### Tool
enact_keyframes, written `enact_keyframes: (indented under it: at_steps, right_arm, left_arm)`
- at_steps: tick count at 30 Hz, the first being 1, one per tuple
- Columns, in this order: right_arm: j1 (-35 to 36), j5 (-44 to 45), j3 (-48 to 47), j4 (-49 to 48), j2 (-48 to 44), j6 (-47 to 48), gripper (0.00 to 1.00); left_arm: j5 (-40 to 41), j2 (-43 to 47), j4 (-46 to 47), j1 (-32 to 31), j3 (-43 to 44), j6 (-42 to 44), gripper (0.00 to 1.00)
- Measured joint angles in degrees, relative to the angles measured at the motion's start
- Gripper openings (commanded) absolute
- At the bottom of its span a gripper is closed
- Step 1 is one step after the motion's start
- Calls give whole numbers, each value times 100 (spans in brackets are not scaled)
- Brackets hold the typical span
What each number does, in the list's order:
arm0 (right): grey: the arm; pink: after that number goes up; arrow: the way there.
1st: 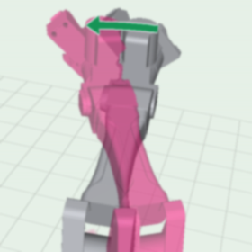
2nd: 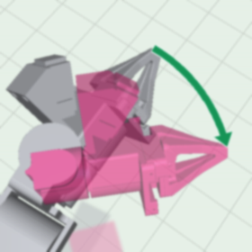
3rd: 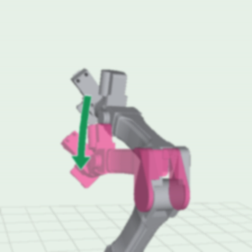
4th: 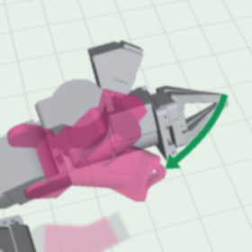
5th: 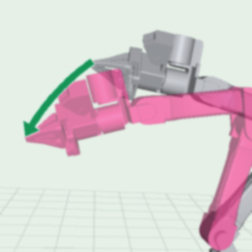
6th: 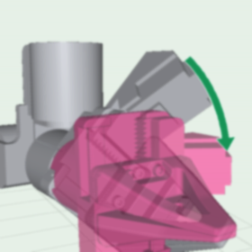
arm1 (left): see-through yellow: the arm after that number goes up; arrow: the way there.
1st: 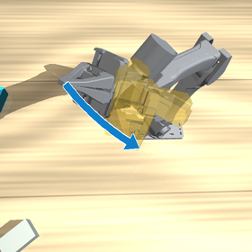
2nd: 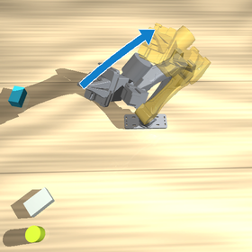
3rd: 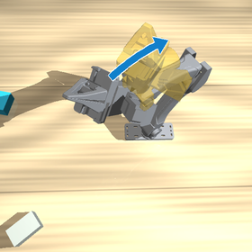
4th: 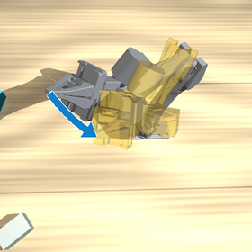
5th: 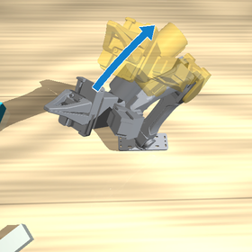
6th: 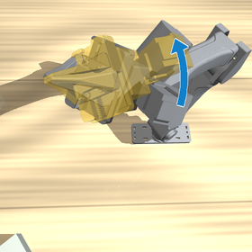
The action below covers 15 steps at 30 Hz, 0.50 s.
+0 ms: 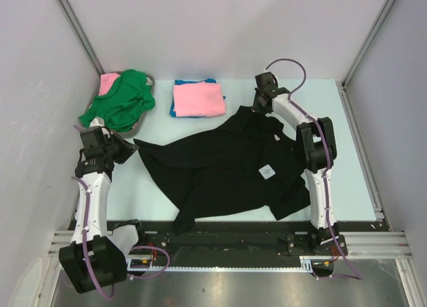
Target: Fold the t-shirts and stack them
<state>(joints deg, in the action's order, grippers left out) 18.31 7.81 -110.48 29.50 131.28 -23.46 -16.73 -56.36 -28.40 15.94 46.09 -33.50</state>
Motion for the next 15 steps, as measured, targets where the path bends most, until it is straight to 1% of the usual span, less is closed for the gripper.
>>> enact_keyframes:
  at_steps: [1,2,3,5,7,15]
  right_arm:
    - [11,31,0,-2,-98,20,0]
    - [17,46,0,-9,-188,42,17]
    - [28,52,0,-15,-317,70,25]
    - [46,52,-2,-50,-549,133,38]
    - [61,59,-22,-85,-710,140,43]
    - [59,72,-76,-72,-643,133,43]
  left_arm:
    - [0,2,0,0,0,0,0]
    - [0,2,-2,0,0,0,0]
    - [0,4,-2,0,0,0,0]
    - [0,20,-2,0,0,0,0]
    - [-2,42,-2,0,0,0,0]
    - [-2,63,-2,0,0,2,0]
